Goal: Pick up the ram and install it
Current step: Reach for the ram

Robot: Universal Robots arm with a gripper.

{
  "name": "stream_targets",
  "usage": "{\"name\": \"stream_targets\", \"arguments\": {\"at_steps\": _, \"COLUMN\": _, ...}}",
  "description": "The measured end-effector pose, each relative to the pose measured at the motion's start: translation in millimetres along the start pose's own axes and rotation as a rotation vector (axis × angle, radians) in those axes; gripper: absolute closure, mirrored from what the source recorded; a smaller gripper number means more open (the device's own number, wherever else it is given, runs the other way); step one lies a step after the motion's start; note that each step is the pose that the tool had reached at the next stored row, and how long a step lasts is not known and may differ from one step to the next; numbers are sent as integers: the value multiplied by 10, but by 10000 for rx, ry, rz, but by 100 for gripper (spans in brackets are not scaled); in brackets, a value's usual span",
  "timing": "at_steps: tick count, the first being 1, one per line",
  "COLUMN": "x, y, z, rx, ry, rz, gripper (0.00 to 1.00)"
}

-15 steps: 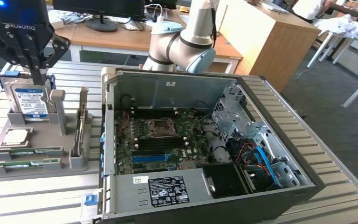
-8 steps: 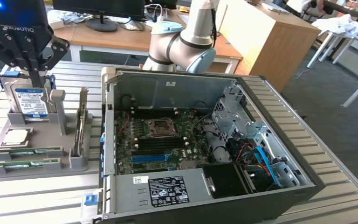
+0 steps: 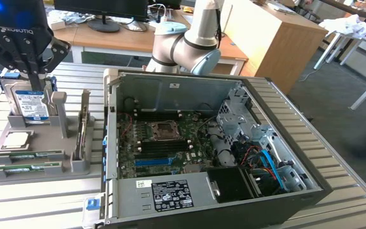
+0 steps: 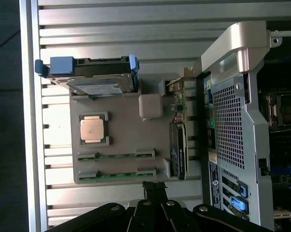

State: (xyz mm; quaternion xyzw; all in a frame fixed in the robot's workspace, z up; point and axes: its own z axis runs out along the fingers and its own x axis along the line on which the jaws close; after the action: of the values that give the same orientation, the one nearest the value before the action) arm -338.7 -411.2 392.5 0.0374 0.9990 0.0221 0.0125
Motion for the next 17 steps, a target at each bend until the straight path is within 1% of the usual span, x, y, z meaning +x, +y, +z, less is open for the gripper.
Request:
{"name": "stream_targets", "arguments": {"at_steps": 11, "x": 11, "y": -4, "z": -1, "rx": 0, "ry": 0, "rz": 0, "gripper": 90}}
{"name": "stream_targets", "arguments": {"at_steps": 17, "x": 112, "y": -11, "z": -3, "rx": -1, "ry": -10, "rz": -1, "gripper": 90}}
